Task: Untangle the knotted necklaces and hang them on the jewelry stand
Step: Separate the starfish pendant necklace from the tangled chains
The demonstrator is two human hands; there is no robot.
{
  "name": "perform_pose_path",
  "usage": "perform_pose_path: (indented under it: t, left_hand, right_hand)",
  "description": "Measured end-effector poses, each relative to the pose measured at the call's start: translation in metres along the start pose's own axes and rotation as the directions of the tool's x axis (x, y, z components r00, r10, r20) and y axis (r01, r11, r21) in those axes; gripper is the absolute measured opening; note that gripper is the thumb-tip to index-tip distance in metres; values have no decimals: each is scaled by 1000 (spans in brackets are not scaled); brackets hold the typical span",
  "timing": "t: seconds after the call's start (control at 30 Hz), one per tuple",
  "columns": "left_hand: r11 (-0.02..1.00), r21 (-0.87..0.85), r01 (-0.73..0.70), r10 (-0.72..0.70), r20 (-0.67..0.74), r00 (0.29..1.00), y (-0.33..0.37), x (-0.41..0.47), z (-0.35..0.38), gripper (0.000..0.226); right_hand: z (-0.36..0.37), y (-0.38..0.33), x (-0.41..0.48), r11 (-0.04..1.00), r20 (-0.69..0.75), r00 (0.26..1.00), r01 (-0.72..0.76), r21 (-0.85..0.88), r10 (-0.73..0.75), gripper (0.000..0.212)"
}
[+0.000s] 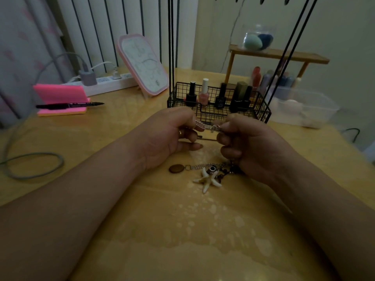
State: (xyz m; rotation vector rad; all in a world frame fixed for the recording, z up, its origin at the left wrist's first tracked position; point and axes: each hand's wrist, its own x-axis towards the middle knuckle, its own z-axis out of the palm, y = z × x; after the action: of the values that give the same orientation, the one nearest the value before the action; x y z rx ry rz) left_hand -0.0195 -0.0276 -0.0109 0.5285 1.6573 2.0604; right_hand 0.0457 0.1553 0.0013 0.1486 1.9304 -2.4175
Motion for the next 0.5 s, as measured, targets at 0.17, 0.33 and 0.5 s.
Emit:
perform_pose_path:
  t: [0.17,0.33,0.5]
  left_hand:
    - [999,30,-27,26,28,999,1,-2,2,5]
    - [991,130,-19,14,35,999,0,-3,1,3]
    - [951,309,-14,9,18,1000,-1,-6,6,10]
  right_hand:
    - [3,3,3,985,-137,989,24,-173,-48,18]
    - [3,-1,0,987,-117,986,100,-123,-115,40]
    - [5,-2,-5,909,-8,980,180,-375,-197,43]
